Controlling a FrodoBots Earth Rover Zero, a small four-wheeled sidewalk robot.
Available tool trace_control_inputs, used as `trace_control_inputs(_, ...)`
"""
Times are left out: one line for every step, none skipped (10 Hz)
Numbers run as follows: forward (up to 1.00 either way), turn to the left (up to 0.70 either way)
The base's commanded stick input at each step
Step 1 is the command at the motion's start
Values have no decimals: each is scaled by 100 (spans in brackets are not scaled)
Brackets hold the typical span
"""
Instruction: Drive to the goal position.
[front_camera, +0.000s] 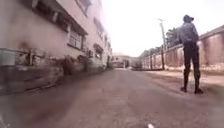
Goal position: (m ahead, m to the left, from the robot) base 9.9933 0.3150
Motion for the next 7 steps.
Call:
trace_control_inputs(70, 1)
trace_control_inputs(70, 1)
trace_control_inputs(70, 1)
trace_control_inputs(70, 1)
trace_control_inputs(70, 1)
trace_control_inputs(70, -19)
trace_control_inputs(70, -34)
